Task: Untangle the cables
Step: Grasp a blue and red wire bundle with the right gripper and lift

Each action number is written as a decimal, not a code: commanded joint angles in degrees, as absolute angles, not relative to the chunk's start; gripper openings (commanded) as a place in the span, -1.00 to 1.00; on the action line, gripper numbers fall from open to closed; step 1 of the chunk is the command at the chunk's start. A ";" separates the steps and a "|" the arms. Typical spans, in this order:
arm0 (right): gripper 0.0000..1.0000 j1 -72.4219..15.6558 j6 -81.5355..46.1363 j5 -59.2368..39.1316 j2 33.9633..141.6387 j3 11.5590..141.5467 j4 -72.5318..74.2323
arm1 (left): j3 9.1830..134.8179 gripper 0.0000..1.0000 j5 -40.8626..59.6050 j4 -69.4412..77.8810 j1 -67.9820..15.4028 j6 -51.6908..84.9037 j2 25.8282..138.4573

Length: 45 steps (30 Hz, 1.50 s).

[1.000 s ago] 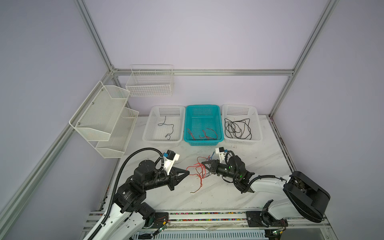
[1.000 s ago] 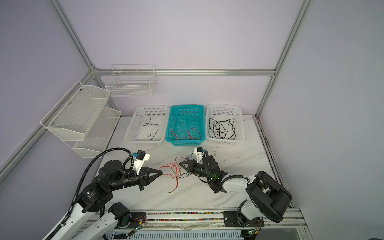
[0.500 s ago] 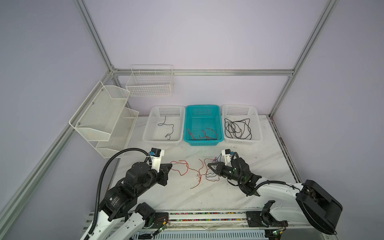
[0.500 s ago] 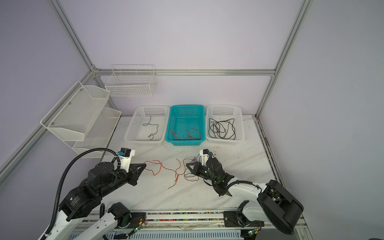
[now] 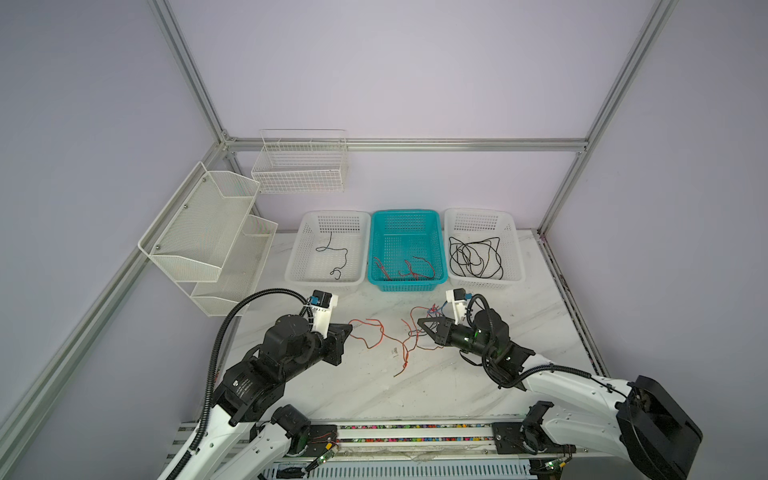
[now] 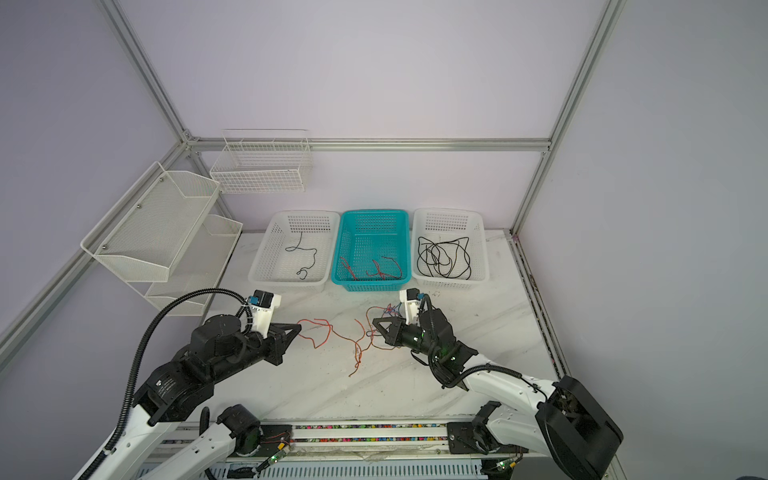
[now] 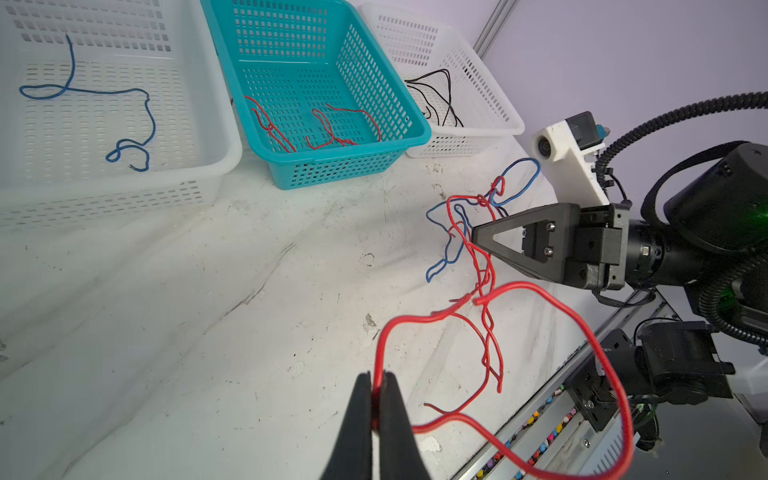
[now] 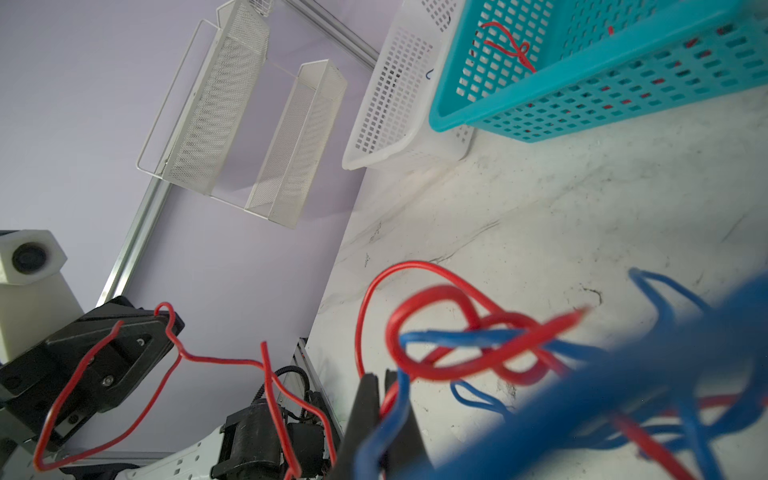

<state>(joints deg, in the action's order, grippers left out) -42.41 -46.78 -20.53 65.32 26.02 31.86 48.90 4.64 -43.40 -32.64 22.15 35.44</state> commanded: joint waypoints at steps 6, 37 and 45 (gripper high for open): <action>-1.00 -42.18 -42.82 -21.33 60.48 31.25 27.71 | 44.66 -1.00 8.71 -38.28 -32.25 24.74 40.14; -1.00 -41.84 -32.17 4.45 34.25 44.46 6.99 | 45.61 -1.00 9.23 -41.54 -32.26 25.84 54.83; -1.00 -41.88 -31.73 -4.84 33.26 38.01 7.29 | 45.13 -1.00 12.03 -39.09 -32.25 27.22 51.53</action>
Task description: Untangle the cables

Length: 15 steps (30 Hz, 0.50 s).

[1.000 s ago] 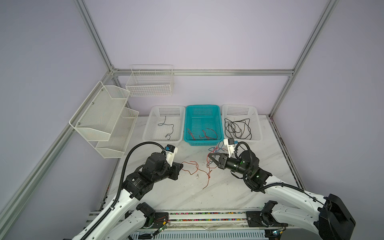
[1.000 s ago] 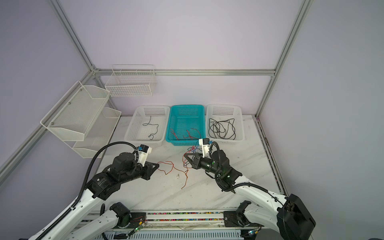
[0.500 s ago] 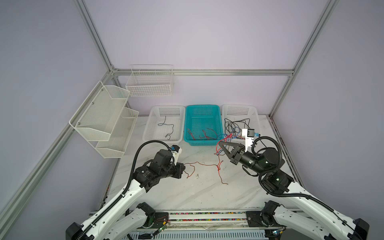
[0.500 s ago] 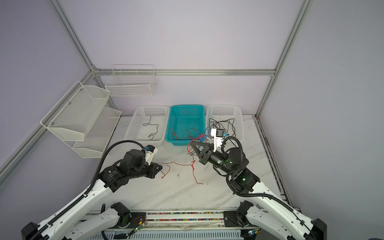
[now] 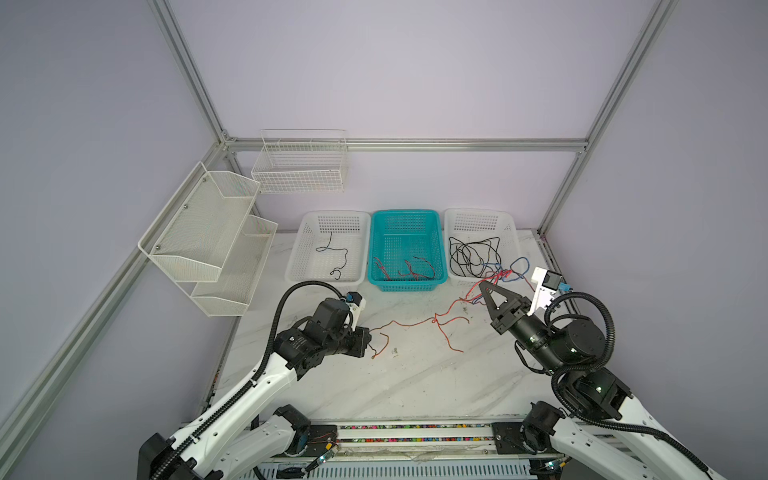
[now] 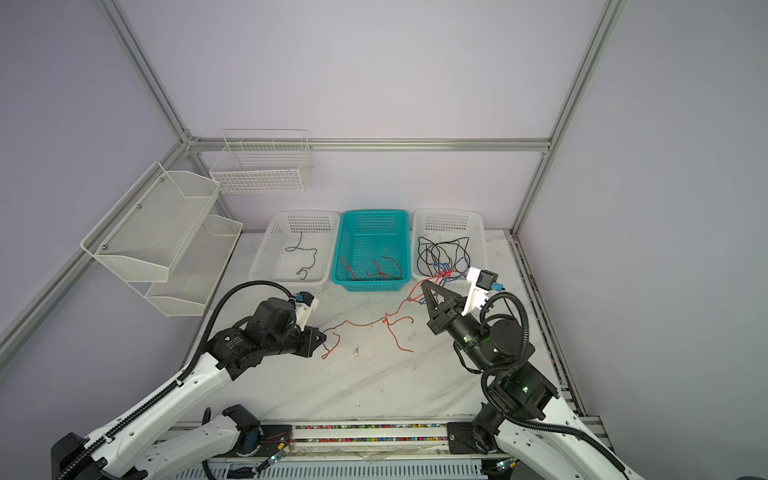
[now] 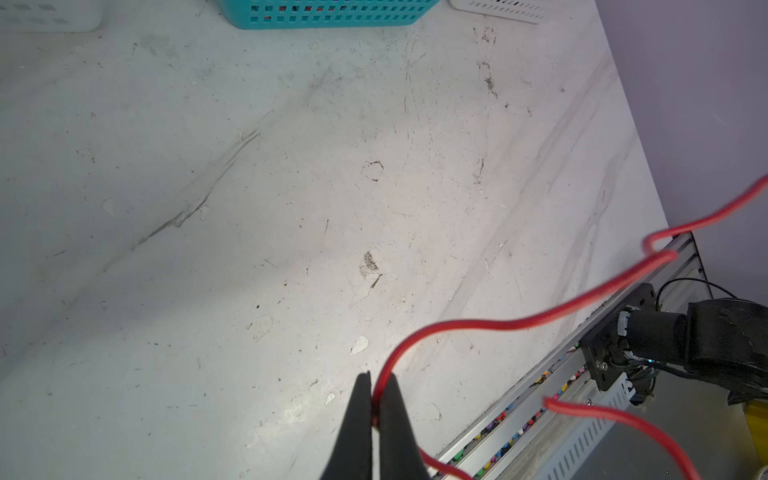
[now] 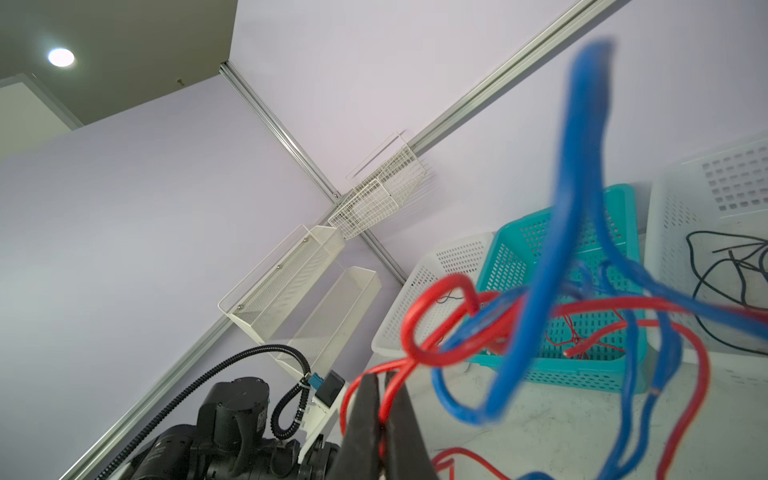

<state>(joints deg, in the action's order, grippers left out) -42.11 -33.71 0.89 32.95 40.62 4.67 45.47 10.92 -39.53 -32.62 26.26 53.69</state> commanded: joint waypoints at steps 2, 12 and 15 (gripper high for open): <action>-1.00 -41.83 -31.28 -10.55 33.57 35.47 10.90 | 44.12 -1.00 14.34 -37.13 -32.18 28.81 50.93; -1.00 -41.85 -32.15 -25.60 36.64 27.14 23.46 | 41.95 -1.00 18.12 -29.55 -31.47 33.15 55.32; -1.00 -41.80 -32.49 -26.25 37.91 24.37 24.52 | 42.34 -1.00 18.30 -27.01 -29.98 34.45 55.62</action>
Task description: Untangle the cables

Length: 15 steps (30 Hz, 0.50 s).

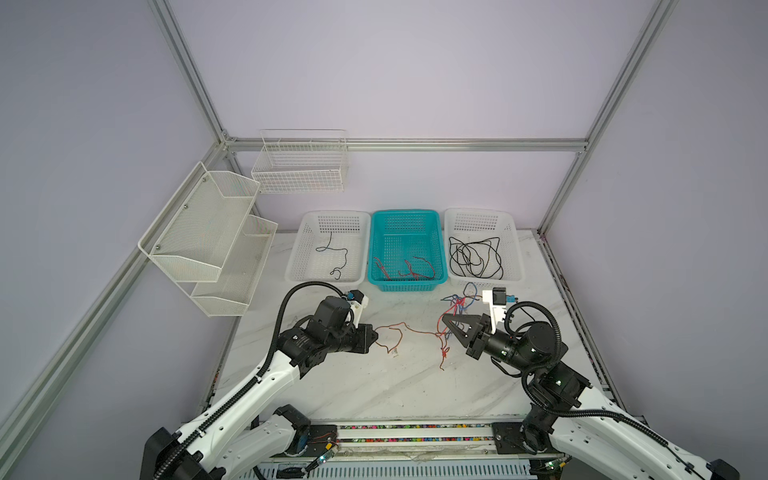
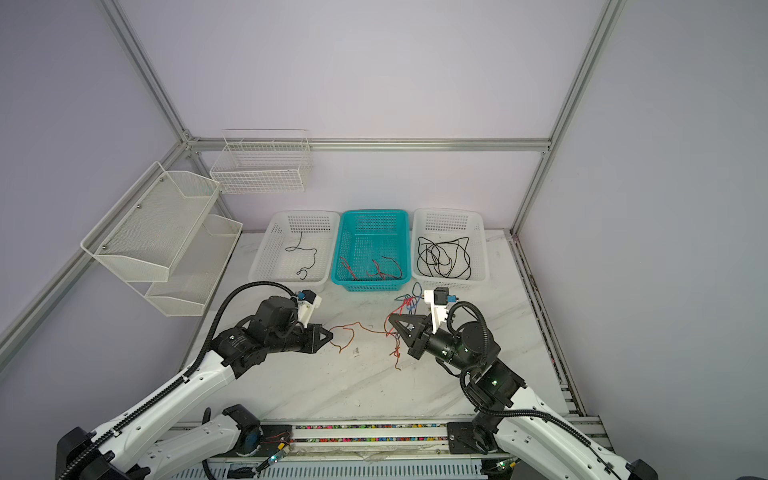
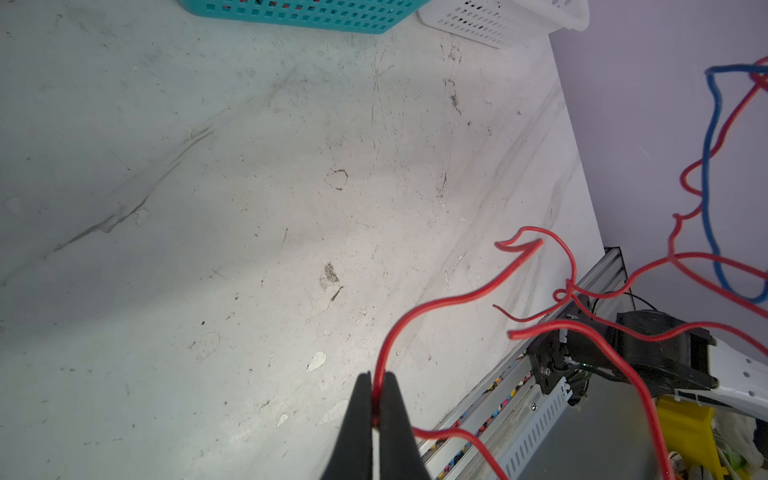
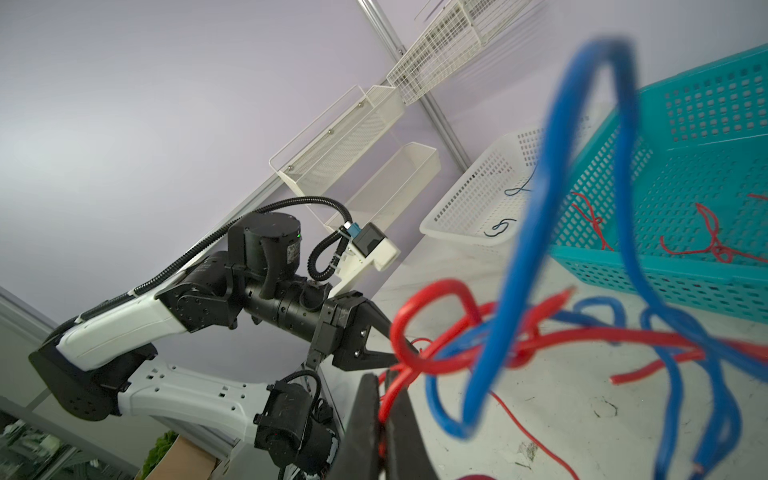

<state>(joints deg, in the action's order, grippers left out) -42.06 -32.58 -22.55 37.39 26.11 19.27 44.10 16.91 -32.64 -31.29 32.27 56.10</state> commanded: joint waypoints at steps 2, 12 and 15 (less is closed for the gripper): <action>-1.00 -41.84 -33.10 -25.05 38.31 22.86 24.23 | 42.11 -1.00 18.30 -25.27 -28.70 35.60 55.63; -1.00 -41.88 -36.02 -12.94 33.99 18.35 17.40 | 40.36 -1.00 15.50 -21.15 -23.80 39.05 50.82; -1.00 -41.86 -38.51 -12.48 33.23 15.10 19.72 | 39.06 -1.00 14.98 -18.87 -21.37 41.87 47.85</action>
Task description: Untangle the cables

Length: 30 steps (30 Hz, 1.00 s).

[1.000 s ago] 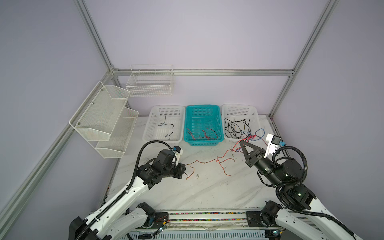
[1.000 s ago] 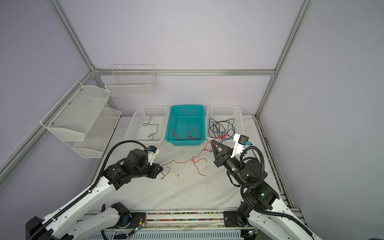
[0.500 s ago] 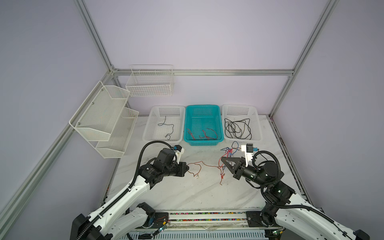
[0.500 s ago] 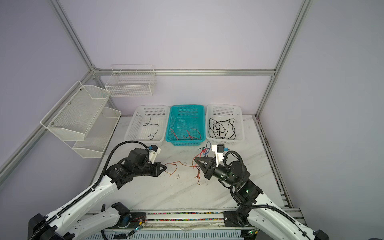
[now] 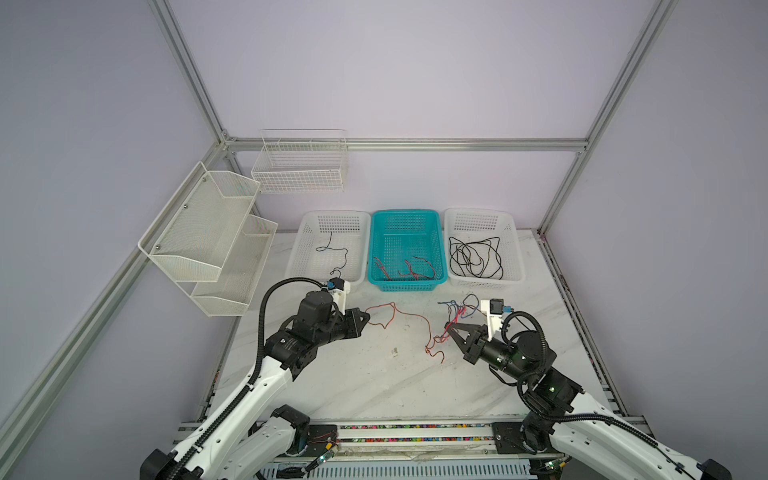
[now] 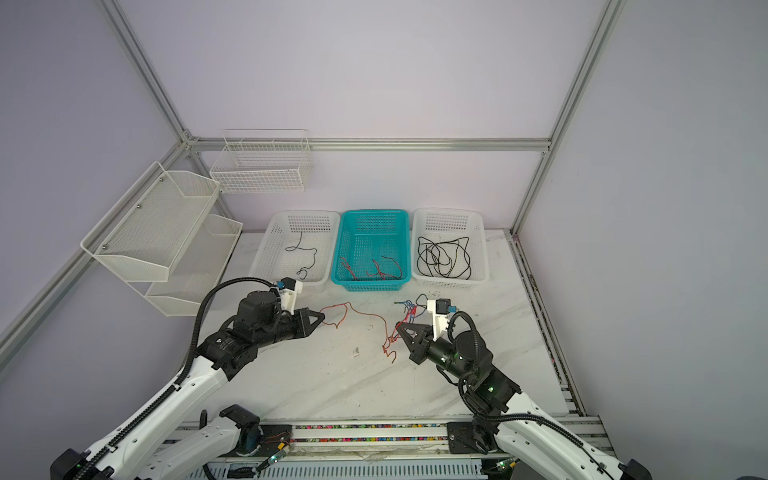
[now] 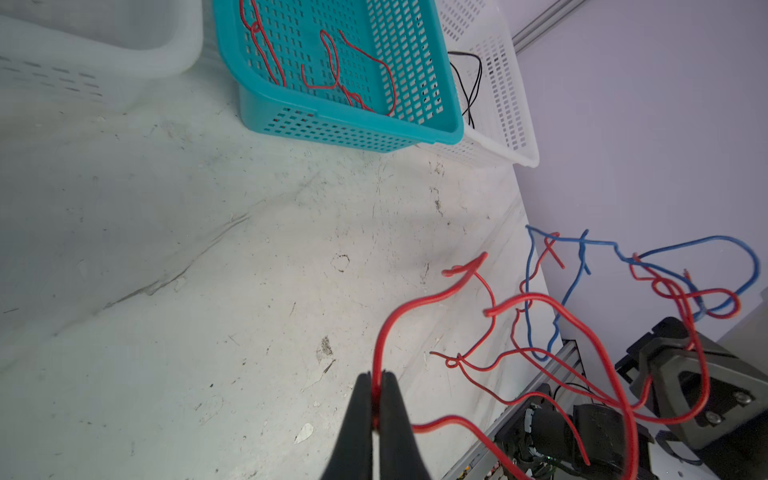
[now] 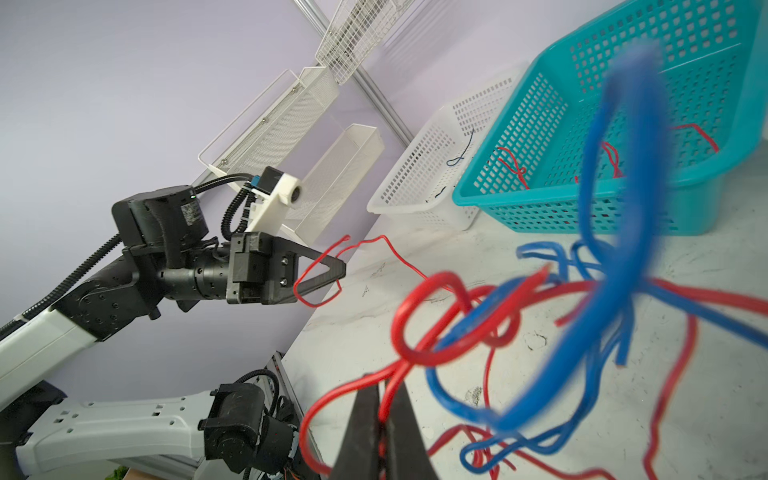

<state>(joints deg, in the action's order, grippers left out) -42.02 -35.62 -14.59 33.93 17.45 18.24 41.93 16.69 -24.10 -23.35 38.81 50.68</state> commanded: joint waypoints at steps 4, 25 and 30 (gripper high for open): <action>-1.00 -41.85 -40.88 -13.48 33.97 11.52 24.95 | 36.94 -1.00 17.80 -12.55 -19.34 47.88 46.37; -1.00 -42.07 -36.90 -12.18 52.73 10.40 45.40 | 31.77 -1.00 26.43 0.60 -20.40 57.04 54.93; -1.00 -42.36 -38.10 -12.20 59.15 11.35 51.40 | 30.45 -1.00 25.61 4.14 -22.02 58.79 56.38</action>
